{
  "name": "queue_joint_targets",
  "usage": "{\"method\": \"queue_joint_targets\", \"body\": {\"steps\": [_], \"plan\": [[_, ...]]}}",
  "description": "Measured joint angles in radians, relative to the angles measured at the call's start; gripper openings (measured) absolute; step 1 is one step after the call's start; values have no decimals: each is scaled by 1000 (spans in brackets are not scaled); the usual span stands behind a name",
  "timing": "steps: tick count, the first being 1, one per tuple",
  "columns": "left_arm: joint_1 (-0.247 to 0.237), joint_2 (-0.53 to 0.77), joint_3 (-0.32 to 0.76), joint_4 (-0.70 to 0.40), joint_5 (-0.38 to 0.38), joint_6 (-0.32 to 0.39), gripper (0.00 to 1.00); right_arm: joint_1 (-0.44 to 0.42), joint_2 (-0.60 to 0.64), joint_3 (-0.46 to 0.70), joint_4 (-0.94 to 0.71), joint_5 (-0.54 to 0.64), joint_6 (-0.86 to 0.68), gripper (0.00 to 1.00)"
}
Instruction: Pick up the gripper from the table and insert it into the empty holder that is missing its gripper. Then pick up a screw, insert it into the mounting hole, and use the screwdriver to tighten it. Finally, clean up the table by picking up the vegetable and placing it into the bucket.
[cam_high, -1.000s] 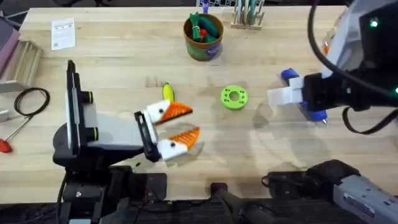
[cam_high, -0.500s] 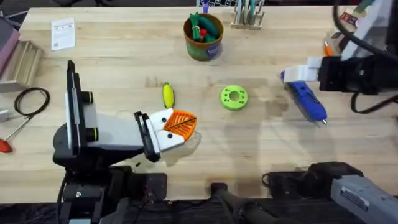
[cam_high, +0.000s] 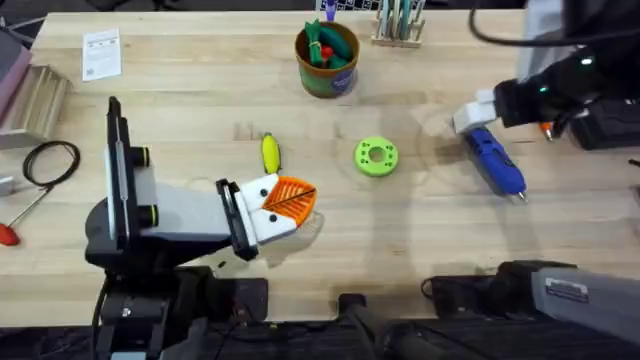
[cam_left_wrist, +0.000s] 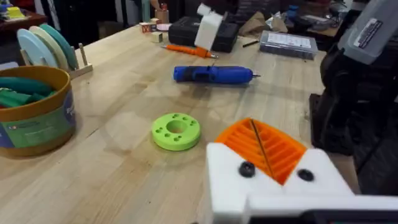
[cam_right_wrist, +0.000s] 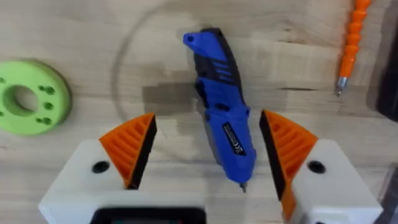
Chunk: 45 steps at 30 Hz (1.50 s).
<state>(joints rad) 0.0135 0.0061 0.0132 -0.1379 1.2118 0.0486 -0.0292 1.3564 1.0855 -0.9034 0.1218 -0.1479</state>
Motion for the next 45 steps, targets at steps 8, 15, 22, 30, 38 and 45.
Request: {"method": "queue_joint_targets", "body": {"steps": [8, 15, 22, 30, 38, 45], "plan": [[0, 0, 0, 0, 0, 0, 13, -8, 196, 0, 59, 21, -155, 991], [0, 0, 0, 0, 0, 0, 13, -73, 266, 0, 93, 29, -236, 991], [0, 0, 0, 0, 0, 0, 13, -109, 320, 0, 118, 32, -288, 976], [0, 0, 0, 0, 0, 0, 13, -107, 350, 6, 134, 19, -308, 826], [0, 0, 0, 0, -1, 0, 13, -108, 360, 6, 152, 34, -312, 21], [0, 0, 0, 0, -1, 0, 13, -106, 360, 6, 152, 35, -313, 24]]}}
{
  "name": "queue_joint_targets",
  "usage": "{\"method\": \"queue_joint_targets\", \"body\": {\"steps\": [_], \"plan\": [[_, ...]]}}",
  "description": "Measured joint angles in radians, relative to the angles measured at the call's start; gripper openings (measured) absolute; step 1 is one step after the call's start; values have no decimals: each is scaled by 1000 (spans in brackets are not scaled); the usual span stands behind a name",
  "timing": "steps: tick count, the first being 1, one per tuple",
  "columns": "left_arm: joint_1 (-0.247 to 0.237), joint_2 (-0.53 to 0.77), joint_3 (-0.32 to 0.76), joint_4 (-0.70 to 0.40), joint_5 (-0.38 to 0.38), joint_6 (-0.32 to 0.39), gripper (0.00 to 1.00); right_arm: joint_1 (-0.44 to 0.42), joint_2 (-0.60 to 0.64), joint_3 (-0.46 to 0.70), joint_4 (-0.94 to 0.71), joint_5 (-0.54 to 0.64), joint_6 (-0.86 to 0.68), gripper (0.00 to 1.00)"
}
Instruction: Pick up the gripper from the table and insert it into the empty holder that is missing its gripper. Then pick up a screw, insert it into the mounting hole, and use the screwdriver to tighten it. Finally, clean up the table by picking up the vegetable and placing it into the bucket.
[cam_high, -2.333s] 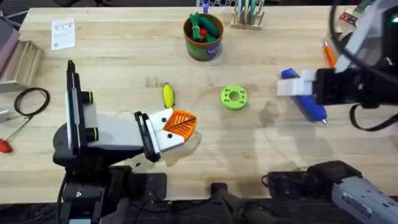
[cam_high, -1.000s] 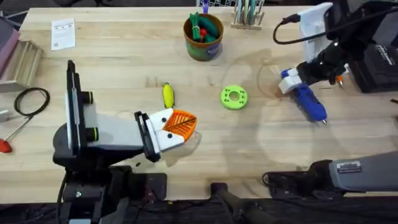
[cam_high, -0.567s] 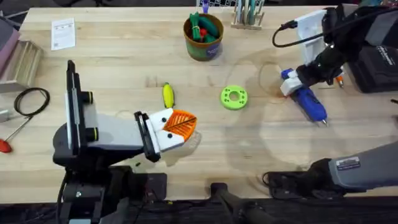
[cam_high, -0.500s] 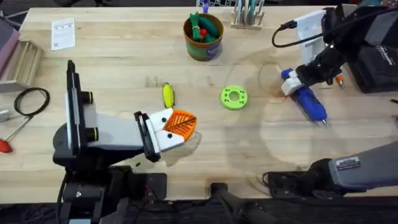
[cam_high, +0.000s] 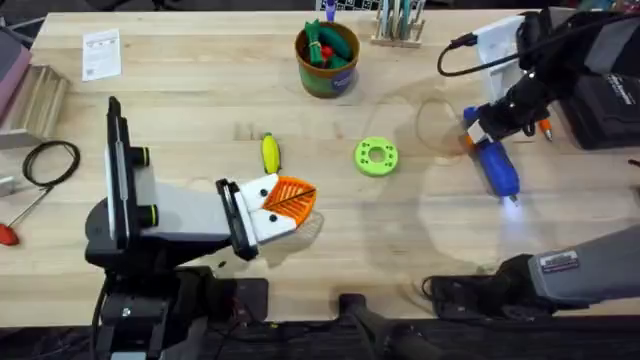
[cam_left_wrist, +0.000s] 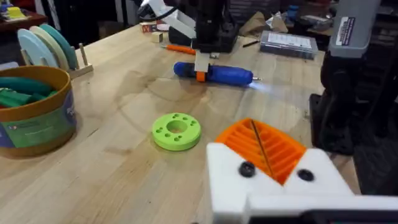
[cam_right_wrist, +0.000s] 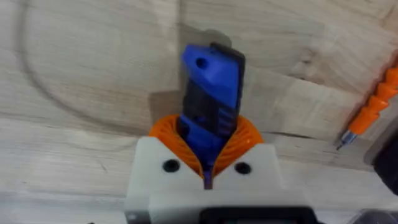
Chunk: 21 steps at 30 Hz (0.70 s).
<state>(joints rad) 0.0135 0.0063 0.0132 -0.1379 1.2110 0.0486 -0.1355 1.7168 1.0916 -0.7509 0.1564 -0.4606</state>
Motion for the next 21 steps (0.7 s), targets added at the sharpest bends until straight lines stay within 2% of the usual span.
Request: {"method": "queue_joint_targets", "body": {"steps": [7, 13, 21], "plan": [[0, 0, 0, 0, 0, 0, 13, 31, -42, 8, -12, -61, 23, 24], [0, 0, 0, 0, 0, 0, 13, 95, -211, 69, -2, -144, 136, 24], [0, 0, 0, 0, 0, 0, 13, 229, -412, 95, 247, -309, 325, 24]]}}
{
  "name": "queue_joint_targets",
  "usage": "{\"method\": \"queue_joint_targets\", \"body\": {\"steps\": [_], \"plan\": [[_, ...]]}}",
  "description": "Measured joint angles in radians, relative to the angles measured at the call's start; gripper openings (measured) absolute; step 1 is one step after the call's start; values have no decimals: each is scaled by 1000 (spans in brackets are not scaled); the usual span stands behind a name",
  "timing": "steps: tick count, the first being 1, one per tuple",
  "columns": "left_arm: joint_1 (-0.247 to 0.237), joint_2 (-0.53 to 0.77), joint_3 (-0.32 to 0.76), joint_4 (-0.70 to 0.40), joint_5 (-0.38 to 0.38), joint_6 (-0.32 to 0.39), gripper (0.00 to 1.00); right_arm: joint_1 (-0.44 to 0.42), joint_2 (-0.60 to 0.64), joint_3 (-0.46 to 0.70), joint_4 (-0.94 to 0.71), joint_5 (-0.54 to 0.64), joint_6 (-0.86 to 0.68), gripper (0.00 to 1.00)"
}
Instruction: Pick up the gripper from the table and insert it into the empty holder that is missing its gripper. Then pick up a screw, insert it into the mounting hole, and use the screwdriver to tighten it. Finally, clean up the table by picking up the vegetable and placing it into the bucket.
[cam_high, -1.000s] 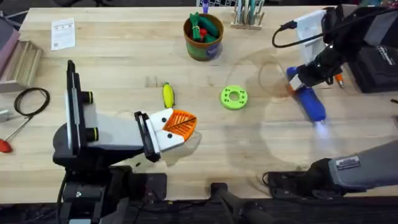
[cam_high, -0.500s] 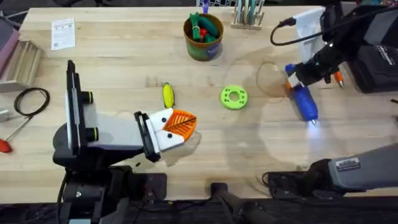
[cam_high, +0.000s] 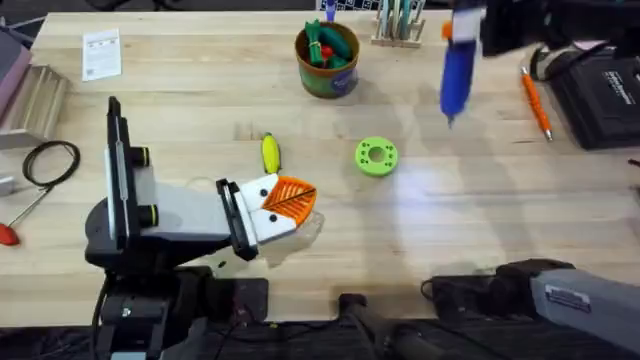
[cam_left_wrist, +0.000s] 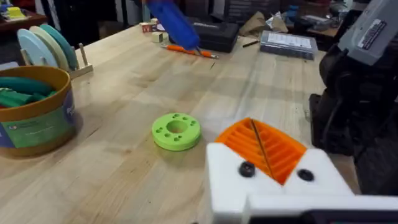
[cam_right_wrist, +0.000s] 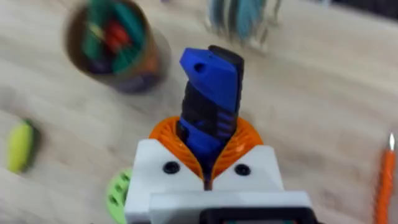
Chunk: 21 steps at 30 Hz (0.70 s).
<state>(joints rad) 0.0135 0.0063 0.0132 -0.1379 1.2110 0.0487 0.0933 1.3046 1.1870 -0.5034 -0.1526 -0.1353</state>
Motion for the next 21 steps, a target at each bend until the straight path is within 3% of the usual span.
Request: {"method": "queue_joint_targets", "body": {"steps": [7, 12, 17, 21], "plan": [[0, 0, 0, 0, 0, 0, 13, 145, -123, 0, 246, -30, 134, 24], [0, 0, 0, 0, 0, 0, 13, 259, -189, 0, 324, -44, 208, 24], [0, 0, 0, 0, 0, 0, 13, 332, -225, 0, 356, -68, 271, 24], [0, 0, 0, 0, 0, 0, 13, 372, -227, -29, 504, -130, 297, 24]]}}
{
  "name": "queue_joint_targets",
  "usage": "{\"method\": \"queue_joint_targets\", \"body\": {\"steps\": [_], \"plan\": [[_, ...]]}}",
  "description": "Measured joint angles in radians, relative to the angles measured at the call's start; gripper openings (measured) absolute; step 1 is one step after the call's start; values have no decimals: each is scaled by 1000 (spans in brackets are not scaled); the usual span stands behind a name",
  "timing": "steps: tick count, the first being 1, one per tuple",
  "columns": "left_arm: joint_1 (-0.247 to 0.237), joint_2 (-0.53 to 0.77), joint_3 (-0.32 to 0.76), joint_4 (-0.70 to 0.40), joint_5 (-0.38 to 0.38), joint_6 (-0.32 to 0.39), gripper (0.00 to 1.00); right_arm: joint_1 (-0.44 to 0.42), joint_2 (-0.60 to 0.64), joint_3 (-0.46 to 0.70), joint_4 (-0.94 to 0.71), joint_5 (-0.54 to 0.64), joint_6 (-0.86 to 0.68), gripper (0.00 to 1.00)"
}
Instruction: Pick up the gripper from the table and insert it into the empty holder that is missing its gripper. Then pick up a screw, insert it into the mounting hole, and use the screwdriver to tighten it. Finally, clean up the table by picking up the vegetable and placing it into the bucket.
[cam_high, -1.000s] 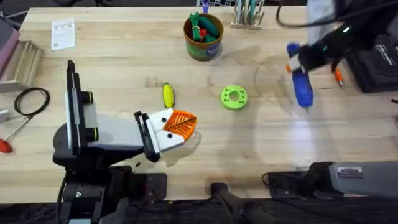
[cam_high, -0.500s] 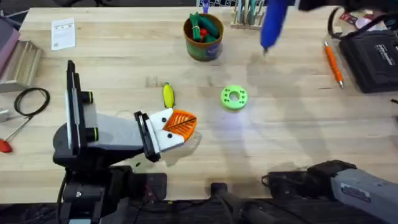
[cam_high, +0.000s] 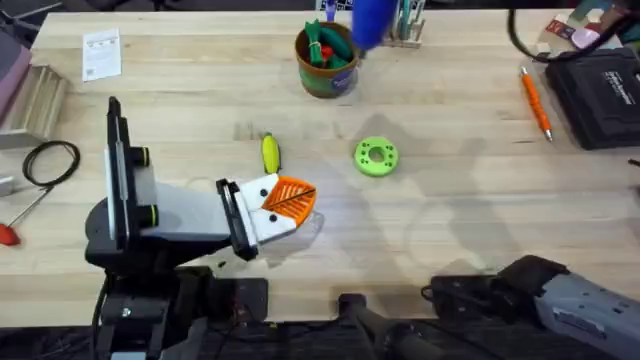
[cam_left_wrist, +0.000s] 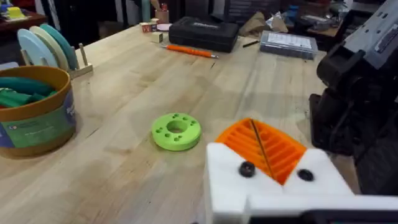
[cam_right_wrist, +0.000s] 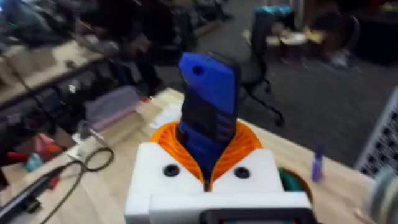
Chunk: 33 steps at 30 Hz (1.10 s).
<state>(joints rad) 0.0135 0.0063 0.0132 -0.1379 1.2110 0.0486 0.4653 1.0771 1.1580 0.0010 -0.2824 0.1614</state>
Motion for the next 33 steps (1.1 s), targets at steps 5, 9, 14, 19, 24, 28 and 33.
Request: {"method": "queue_joint_targets", "body": {"steps": [5, 9, 14, 19, 24, 28, 33], "plan": [[0, 0, 0, 0, 0, 0, 13, 12, -3, -134, 291, -98, 71, 24], [0, 0, 0, 0, 0, 0, 13, 11, 2, -256, 541, -195, 146, 24], [0, 0, 0, 0, 0, 0, 13, 28, 28, -316, 727, -328, 260, 24], [0, 0, 0, 0, 0, 0, 13, 89, 78, -320, 772, -391, 312, 24], [0, 0, 0, 0, 0, 0, 13, 148, 124, -322, 836, -440, 314, 24], [0, 0, 0, 0, 0, 0, 13, 180, 145, -323, 902, -488, 295, 24], [0, 0, 0, 0, 0, 0, 13, 226, 160, -323, 912, -548, 204, 24]]}}
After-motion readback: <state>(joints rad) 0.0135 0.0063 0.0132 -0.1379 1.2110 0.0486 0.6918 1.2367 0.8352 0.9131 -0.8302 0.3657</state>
